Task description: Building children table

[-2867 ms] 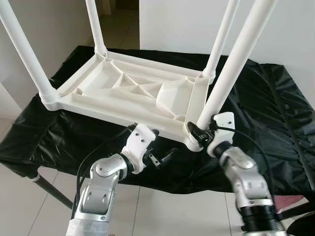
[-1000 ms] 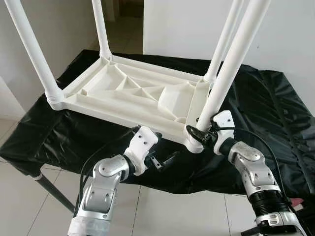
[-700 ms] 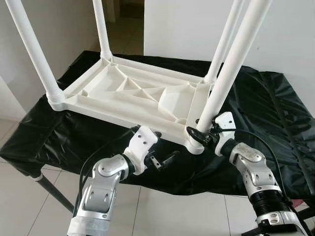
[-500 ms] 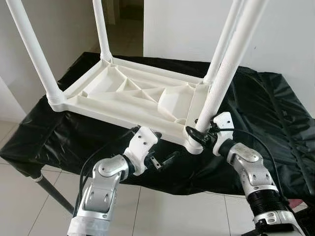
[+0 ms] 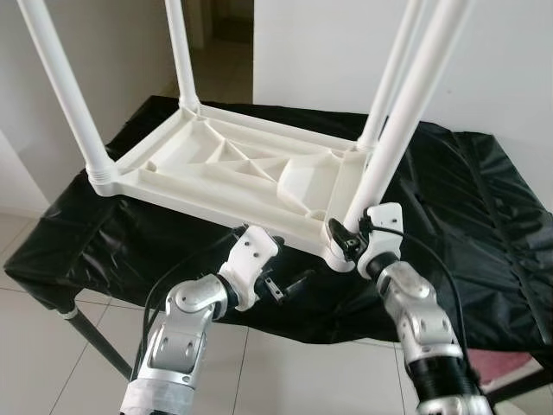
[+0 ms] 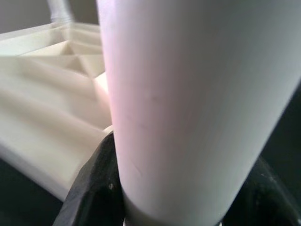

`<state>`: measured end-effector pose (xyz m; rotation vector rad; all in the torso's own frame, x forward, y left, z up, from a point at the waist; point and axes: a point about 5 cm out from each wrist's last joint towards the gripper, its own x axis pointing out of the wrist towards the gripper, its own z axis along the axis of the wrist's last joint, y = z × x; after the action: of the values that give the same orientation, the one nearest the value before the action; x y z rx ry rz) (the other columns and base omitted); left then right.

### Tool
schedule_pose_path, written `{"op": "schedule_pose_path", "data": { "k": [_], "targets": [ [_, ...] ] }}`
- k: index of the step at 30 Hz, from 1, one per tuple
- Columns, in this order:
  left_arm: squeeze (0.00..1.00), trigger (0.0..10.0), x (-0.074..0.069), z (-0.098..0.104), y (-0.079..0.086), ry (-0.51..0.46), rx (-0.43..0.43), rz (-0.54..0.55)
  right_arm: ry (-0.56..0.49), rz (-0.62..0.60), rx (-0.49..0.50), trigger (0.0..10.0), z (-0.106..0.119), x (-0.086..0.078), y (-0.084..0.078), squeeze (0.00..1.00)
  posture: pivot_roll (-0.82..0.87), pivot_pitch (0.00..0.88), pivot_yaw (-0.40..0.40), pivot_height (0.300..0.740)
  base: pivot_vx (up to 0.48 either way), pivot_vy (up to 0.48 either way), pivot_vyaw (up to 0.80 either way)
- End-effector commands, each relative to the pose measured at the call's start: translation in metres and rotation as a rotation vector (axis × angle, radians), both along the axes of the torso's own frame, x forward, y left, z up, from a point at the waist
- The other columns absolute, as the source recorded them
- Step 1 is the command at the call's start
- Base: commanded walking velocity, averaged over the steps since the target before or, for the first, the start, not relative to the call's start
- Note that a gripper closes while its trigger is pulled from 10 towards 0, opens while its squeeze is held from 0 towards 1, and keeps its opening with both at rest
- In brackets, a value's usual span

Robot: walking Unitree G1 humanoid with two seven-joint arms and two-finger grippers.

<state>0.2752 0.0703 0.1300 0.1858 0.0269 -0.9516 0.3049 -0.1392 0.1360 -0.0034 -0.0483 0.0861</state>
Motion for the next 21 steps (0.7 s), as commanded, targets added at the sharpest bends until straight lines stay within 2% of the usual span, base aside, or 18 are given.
{"op": "schedule_pose_path", "data": {
  "k": [1, 7, 9, 15, 16, 21],
  "targets": [
    [0.00, 10.0, 0.006, -0.007, 0.007, -0.011, -0.008, 0.200, 0.038, -0.078, 0.029, 10.0, -0.008, -0.005, -0.002, 0.00, 0.01, 0.005, -0.033, 0.740, 0.000, 0.000, 0.00],
    [0.00, 10.0, 0.004, -0.009, 0.006, 0.021, -0.074, 0.199, 0.016, -0.196, 0.047, 10.0, -0.006, -0.016, 0.000, 0.00, 0.00, 0.021, -0.025, 0.740, 0.000, 0.000, 0.00],
    [0.00, 10.0, 0.004, -0.009, 0.006, 0.021, -0.074, 0.199, 0.016, -0.196, 0.047, 10.0, -0.006, -0.016, 0.000, 0.00, 0.00, 0.021, -0.025, 0.740, 0.000, 0.000, 0.00],
    [0.00, 10.0, 0.003, -0.004, 0.003, 0.001, -0.067, 0.156, 0.020, -0.287, 0.075, 10.0, -0.005, -0.024, -0.012, 0.00, -0.02, 0.065, -0.002, 0.740, 0.000, 0.000, 0.00],
    [0.00, 10.0, 0.004, -0.003, 0.003, -0.001, -0.069, 0.155, 0.021, -0.278, 0.083, 10.0, -0.004, -0.025, -0.012, 1.00, -0.02, 0.065, -0.002, 0.740, 0.000, 0.000, 0.00],
    [0.00, 10.0, 0.003, -0.001, 0.002, -0.011, -0.074, 0.146, -0.014, -0.217, 0.135, 10.0, 0.001, -0.027, -0.009, 1.00, -0.03, 0.071, 0.002, 0.740, 0.000, 0.000, 0.00]
  ]
}}
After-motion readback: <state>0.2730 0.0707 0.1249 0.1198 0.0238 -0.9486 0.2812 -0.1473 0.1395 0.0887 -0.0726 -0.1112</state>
